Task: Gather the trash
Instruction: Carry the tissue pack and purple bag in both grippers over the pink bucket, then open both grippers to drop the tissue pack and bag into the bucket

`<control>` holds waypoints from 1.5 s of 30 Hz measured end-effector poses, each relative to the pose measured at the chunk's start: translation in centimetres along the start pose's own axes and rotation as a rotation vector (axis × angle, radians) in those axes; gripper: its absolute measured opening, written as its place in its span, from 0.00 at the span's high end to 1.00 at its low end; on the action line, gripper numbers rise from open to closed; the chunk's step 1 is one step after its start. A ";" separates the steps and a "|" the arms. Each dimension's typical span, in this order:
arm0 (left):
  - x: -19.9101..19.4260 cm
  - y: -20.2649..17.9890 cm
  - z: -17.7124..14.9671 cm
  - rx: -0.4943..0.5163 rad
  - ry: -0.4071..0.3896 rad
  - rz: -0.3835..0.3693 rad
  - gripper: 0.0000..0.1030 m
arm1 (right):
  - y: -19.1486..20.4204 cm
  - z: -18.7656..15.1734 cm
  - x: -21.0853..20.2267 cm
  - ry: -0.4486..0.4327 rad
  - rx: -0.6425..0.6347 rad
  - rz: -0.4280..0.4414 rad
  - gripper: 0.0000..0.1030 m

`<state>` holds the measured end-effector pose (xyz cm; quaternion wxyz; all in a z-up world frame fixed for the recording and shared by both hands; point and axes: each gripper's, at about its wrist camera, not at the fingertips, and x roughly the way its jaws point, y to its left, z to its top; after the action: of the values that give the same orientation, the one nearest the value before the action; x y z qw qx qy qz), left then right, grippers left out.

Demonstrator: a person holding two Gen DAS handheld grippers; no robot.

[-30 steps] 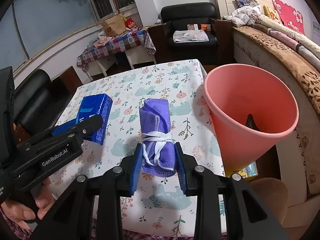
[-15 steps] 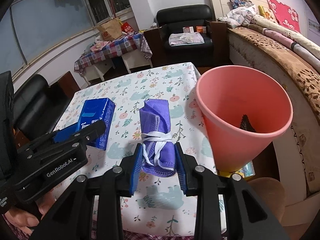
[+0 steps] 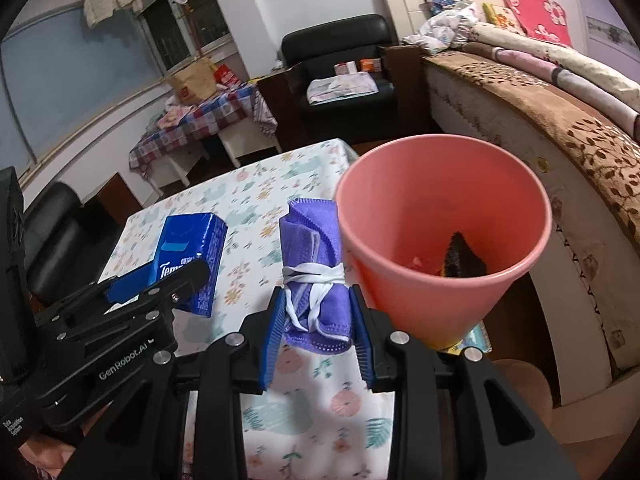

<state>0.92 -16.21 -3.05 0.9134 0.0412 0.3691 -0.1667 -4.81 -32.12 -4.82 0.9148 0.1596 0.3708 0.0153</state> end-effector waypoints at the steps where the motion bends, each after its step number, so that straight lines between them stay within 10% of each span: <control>1: 0.2 -0.3 0.2 0.004 0.000 -0.005 0.49 | -0.3 0.1 0.0 -0.004 0.006 -0.007 0.69; 45: 9.8 -10.6 6.0 0.140 0.040 -0.226 0.49 | -12.3 5.6 4.0 -0.063 0.135 -0.212 0.69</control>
<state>7.92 -30.08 -4.97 0.8762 0.0663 0.3768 -0.2932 0.81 -44.79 -7.45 0.9096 0.1810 0.3569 -0.1113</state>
